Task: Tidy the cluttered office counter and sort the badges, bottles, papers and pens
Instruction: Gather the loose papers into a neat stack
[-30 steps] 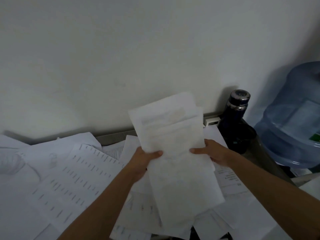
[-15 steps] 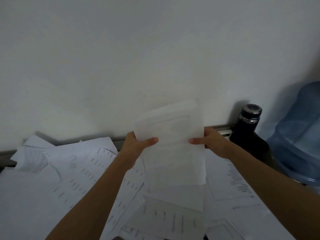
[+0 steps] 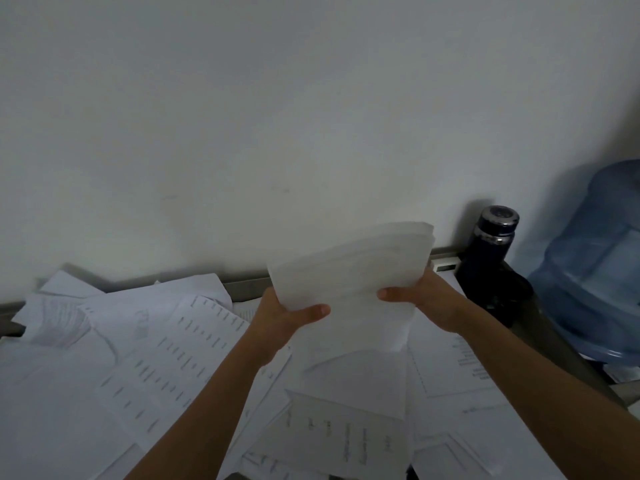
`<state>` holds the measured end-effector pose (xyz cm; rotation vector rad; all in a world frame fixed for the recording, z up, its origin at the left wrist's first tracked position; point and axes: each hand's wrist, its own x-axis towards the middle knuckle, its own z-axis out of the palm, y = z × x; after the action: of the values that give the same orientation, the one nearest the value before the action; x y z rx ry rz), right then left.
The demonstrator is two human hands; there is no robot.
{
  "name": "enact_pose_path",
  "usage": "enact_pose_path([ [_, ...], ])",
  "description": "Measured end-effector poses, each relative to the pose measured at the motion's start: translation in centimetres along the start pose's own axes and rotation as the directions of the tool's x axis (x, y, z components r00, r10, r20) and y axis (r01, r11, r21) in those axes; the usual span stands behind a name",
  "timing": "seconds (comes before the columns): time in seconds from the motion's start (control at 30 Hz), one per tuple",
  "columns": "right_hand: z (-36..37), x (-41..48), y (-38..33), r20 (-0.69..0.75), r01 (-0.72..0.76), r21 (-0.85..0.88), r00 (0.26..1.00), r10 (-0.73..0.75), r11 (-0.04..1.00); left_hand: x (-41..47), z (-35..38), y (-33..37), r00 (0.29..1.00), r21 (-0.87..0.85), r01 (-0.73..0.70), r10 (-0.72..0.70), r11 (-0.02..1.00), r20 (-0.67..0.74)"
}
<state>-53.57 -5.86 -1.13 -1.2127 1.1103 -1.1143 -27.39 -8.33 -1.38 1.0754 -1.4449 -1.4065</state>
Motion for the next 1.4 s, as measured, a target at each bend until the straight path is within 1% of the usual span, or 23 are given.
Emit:
enact_pose_path([
  [0.07, -0.2, 0.1, 0.0, -0.003, -0.021, -0.015, 1.0, 0.021, 1.0, 0.2, 0.0, 0.0, 1.0, 0.029, -0.013, 0.012, 0.999, 0.018],
  [0.17, 0.3, 0.2, 1.6, 0.016, -0.108, -0.096, 0.994, 0.11, 0.99, 0.1, 0.7, -0.7, 0.999, 0.069, 0.039, -0.041, 0.997, 0.019],
  [0.3, -0.9, 0.4, 0.7, -0.07, -0.183, -0.063, 0.981, 0.178, 0.981, 1.8, -0.3, -0.5, 0.983, 0.018, 0.081, -0.077, 0.997, -0.165],
  [0.37, -3.1, 0.6, 0.4, -0.201, -0.207, -0.05, 0.96, 0.194, 0.977, 2.8, -2.1, -0.8, 0.967, -0.023, 0.13, -0.132, 0.991, -0.219],
  [0.43, -5.6, 0.2, 1.9, -0.416, -0.263, -0.129, 0.889, 0.189, 0.956, 2.9, -3.4, -2.1, 0.948, -0.032, 0.237, -0.239, 0.971, -0.211],
  [0.47, -6.9, -0.3, 3.3, -0.509, -0.34, -0.2, 0.837, 0.199, 0.919, 2.5, -3.8, -3.1, 0.926, -0.028, 0.317, -0.316, 0.948, -0.206],
  [0.5, -7.9, -1.0, 5.0, -0.578, -0.452, -0.264, 0.781, 0.235, 0.852, 2.0, -3.8, -4.3, 0.9, -0.028, 0.393, -0.391, 0.919, -0.193],
  [0.57, -9.3, -3.0, 7.8, -0.635, -0.641, -0.338, 0.696, 0.336, 0.689, 0.9, -3.8, -7.0, 0.836, -0.031, 0.514, -0.509, 0.857, -0.204],
  [0.6, -9.5, -3.7, 8.8, -0.651, -0.675, -0.357, 0.676, 0.346, 0.646, 0.3, -4.0, -7.9, 0.813, -0.017, 0.553, -0.543, 0.833, -0.211],
  [0.63, -9.5, -4.2, 9.4, -0.676, -0.679, -0.374, 0.666, 0.316, 0.632, -0.3, -3.9, -8.7, 0.796, 0.012, 0.583, -0.567, 0.813, -0.212],
  [0.7, -9.0, -4.4, 10.0, -0.722, -0.638, -0.396, 0.661, 0.205, 0.66, -1.3, -3.6, -9.6, 0.786, 0.031, 0.592, -0.569, 0.805, -0.242],
  [0.73, -8.4, -4.2, 10.2, -0.714, -0.6, -0.38, 0.674, 0.189, 0.703, -1.6, -3.6, -9.9, 0.785, 0.012, 0.589, -0.568, 0.808, -0.25],
  [0.8, -6.3, -3.0, 10.7, -0.666, -0.541, -0.204, 0.688, 0.29, 0.816, -1.6, -3.7, -10.5, 0.792, -0.01, 0.577, -0.563, 0.816, -0.238],
  [0.83, -5.0, -2.4, 10.9, -0.618, -0.534, -0.073, 0.687, 0.382, 0.842, -1.6, -3.7, -10.6, 0.796, -0.013, 0.575, -0.562, 0.818, -0.225],
  [0.9, -2.5, -0.9, 11.5, -0.498, -0.531, 0.122, 0.698, 0.515, 0.838, -1.4, -3.9, -10.8, 0.807, -0.034, 0.56, -0.555, 0.828, -0.204],
  [0.93, -1.3, -0.3, 11.7, -0.448, -0.533, 0.174, 0.706, 0.549, 0.828, -1.4, -3.8, -10.8, 0.805, -0.046, 0.562, -0.559, 0.826, -0.201],
  [1.0, 0.5, 0.5, 12.2, -0.428, -0.544, 0.16, 0.713, 0.555, 0.823, -1.3, -3.6, -10.7, 0.796, -0.063, 0.568, -0.567, 0.821, -0.209],
  [1.03, 1.5, 0.9, 12.2, -0.446, -0.539, 0.099, 0.727, 0.521, 0.837, -1.5, -4.0, -10.6, 0.787, -0.077, 0.576, -0.578, 0.814, -0.215],
  [1.1, 1.9, 1.1, 11.4, -0.512, -0.475, -0.062, 0.77, 0.38, 0.878, -1.5, -4.5, -10.7, 0.77, -0.132, 0.584, -0.598, 0.801, -0.22],
  [1.17, 1.7, 1.3, 9.1, -0.542, -0.356, -0.279, 0.825, 0.16, 0.892, -1.7, -5.7, -10.8, 0.732, -0.196, 0.598, -0.63, 0.777, -0.261],
  [1.23, 0.8, 1.5, 5.8, -0.565, -0.243, -0.438, 0.823, -0.054, 0.866, -2.1, -6.5, -11.0, 0.698, -0.244, 0.611, -0.658, 0.753, -0.283],
  [1.3, -0.8, 1.6, 2.3, -0.583, -0.129, -0.432, 0.795, -0.167, 0.893, -2.4, -6.6, -10.9, 0.685, -0.246, 0.632, -0.678, 0.735, -0.267],
  [1.4, -2.6, 1.4, -1.9, -0.653, 0.011, -0.194, 0.745, -0.137, 0.981, -2.5, -6.6, -11.4, 0.684, -0.234, 0.641, -0.682, 0.731, -0.26],
])
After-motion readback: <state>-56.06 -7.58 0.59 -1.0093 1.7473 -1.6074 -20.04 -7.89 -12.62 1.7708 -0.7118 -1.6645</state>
